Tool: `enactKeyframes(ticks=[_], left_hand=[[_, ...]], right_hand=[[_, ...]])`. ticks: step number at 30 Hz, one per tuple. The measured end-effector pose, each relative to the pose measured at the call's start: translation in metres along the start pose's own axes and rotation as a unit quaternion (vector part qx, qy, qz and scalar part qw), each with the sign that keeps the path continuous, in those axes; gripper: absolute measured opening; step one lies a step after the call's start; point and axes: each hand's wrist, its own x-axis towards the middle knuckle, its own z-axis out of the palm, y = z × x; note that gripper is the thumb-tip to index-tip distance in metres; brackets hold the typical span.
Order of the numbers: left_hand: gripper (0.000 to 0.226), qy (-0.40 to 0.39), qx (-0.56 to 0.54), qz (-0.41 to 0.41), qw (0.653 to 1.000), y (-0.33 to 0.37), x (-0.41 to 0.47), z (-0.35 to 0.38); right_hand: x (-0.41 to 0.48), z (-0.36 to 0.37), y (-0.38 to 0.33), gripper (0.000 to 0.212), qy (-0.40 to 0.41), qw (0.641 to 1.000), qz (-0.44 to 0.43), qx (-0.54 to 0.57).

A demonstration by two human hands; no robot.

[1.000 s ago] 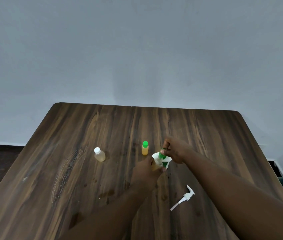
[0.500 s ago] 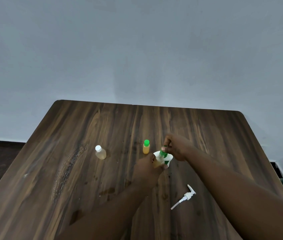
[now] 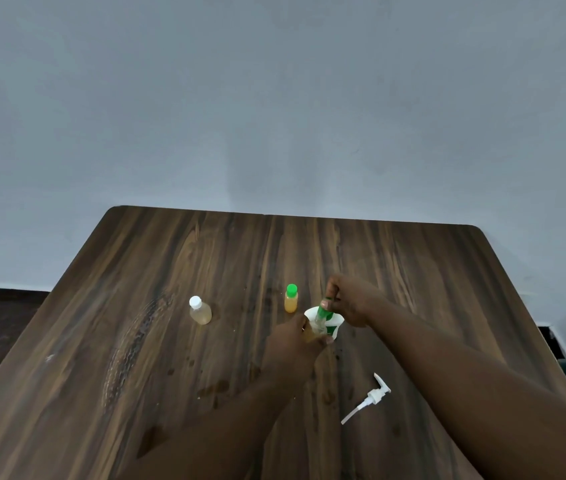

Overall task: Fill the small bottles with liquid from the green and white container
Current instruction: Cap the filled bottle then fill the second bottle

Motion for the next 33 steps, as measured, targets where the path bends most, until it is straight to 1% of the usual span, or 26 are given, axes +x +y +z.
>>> enactKeyframes(ticks=[2,7,12,15,18,22,27,33], left_hand=[[0.031,-0.001,-0.007,0.001,1.000,0.003,0.001,-0.003],[0.037,-0.006,0.007,0.000,1.000,0.001,0.002,-0.001],[0.025,-0.003,-0.012,0.002,1.000,0.004,0.002,-0.003],[0.031,-0.003,-0.001,0.003,1.000,0.001,0.002,-0.001],[0.038,-0.005,-0.017,0.008,1.000,0.000,0.000,-0.001],[0.032,0.000,-0.014,0.006,1.000,0.002,0.002,-0.003],[0.038,-0.001,-0.003,0.010,1.000,0.000,0.000,-0.001],[0.035,0.002,0.003,0.014,1.000,0.002,0.003,-0.002]], right_hand=[[0.001,-0.004,-0.001,0.022,0.004,1.000,0.002,-0.006],[0.000,0.004,0.002,0.020,0.006,1.000,0.006,-0.008],[0.003,-0.003,0.001,0.026,0.006,1.000,0.008,-0.006],[0.001,0.003,0.002,0.024,0.009,1.000,0.008,-0.004],[0.001,0.005,0.001,0.024,0.009,1.000,0.009,-0.007],[0.003,-0.002,0.002,0.025,0.007,1.000,0.010,0.002],[-0.001,0.004,0.001,0.019,0.007,1.000,0.007,-0.007],[0.000,-0.002,0.000,0.023,0.009,1.000,0.007,-0.004]])
